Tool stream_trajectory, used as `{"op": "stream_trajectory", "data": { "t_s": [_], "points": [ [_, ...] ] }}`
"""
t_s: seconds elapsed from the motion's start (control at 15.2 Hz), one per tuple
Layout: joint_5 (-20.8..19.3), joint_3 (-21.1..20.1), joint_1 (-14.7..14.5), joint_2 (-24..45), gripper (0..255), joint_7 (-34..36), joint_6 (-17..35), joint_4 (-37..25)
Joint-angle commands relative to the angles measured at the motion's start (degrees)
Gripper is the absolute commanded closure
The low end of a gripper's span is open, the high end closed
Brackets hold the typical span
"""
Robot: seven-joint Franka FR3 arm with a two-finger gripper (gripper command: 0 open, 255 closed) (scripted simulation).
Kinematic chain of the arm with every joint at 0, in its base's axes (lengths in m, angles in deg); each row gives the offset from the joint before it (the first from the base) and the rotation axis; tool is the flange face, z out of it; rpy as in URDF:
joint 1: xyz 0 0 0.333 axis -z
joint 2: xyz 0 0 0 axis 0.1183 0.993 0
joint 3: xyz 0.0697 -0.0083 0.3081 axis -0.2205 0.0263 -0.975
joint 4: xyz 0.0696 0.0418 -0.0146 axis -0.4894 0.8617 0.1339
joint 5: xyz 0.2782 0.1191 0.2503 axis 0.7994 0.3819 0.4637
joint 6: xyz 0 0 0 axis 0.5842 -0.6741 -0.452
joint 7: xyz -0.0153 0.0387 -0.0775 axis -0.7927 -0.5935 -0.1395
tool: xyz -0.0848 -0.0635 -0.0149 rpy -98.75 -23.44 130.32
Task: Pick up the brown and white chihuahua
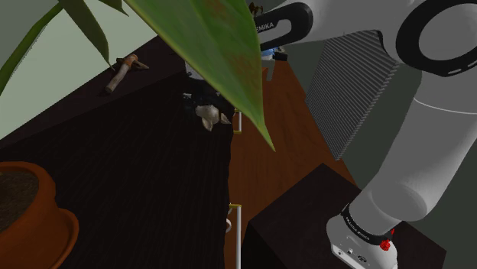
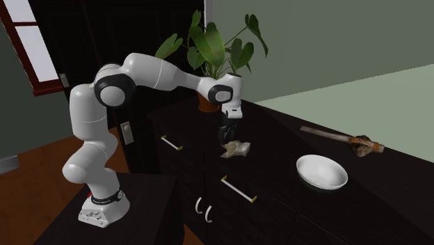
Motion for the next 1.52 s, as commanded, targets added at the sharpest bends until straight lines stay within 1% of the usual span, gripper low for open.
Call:
{"op": "stream_trajectory", "data": {
  "t_s": [0.0, 0.07, 0.2, 0.26, 0.86, 1.45],
  "points": [
    [-0.2, 0.1, 0.0, 0.4, 0, 0.2, 1.3, 1.0],
    [-0.5, 0.1, 0.0, 0.8, 0, 0.3, 2.4, 1.7],
    [-0.5, 0.1, 0.0, 0.8, 0, 0.3, 2.4, 1.7],
    [-0.5, 0.1, -0.1, 0.8, 255, 0.4, 2.4, 1.7],
    [-0.5, 0.1, 0.0, 0.8, 255, 0.3, 2.4, 1.7],
    [0.7, -0.2, 0.1, -1.2, 255, -0.5, -3.9, -2.9]
  ]
}}
